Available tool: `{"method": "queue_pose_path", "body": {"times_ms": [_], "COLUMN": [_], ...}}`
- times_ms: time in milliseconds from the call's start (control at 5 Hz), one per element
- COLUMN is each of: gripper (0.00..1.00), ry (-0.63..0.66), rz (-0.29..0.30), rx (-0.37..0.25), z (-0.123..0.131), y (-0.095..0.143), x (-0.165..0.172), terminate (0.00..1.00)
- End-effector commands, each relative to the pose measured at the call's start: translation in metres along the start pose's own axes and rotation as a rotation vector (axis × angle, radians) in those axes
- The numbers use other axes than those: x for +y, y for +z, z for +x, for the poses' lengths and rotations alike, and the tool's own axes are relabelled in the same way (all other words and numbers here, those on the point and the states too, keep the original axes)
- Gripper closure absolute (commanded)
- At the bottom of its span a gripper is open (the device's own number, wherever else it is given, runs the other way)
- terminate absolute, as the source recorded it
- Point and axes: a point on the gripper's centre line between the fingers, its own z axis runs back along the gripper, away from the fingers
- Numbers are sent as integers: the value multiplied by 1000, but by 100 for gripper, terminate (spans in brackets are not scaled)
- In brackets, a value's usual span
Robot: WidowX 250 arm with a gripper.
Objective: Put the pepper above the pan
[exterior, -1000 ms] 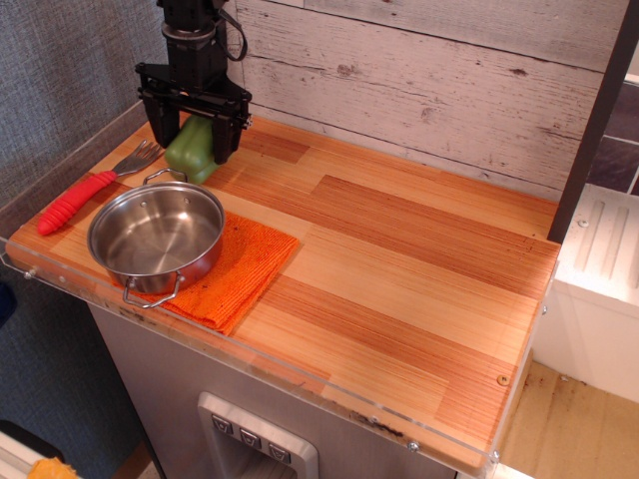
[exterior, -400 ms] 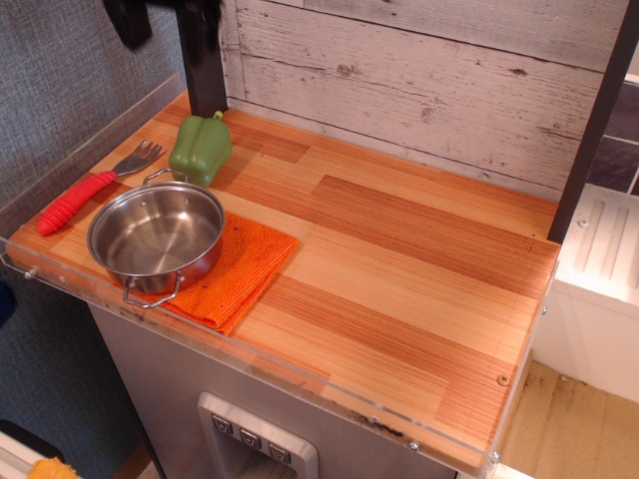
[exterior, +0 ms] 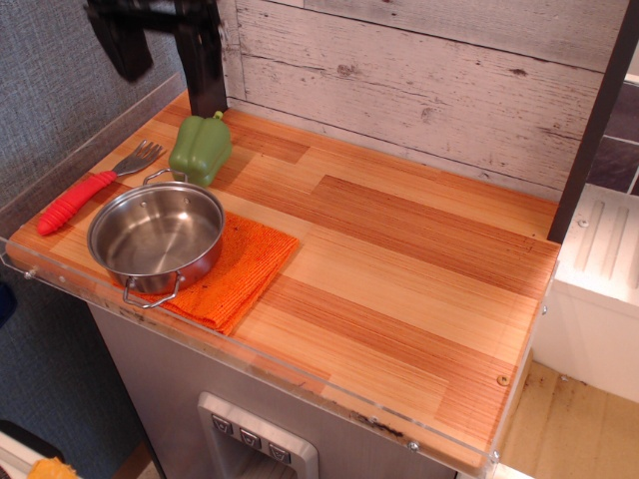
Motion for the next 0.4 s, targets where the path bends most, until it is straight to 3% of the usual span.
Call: {"method": "queue_pose_path", "body": {"times_ms": [0,200], "gripper": [0,0], "ry": [-67,-67], "rz": [88,88], "rx": [23,23], "z": [-14,-14], "y": [17,17], "x": [10,10], "terminate": [0,100]}}
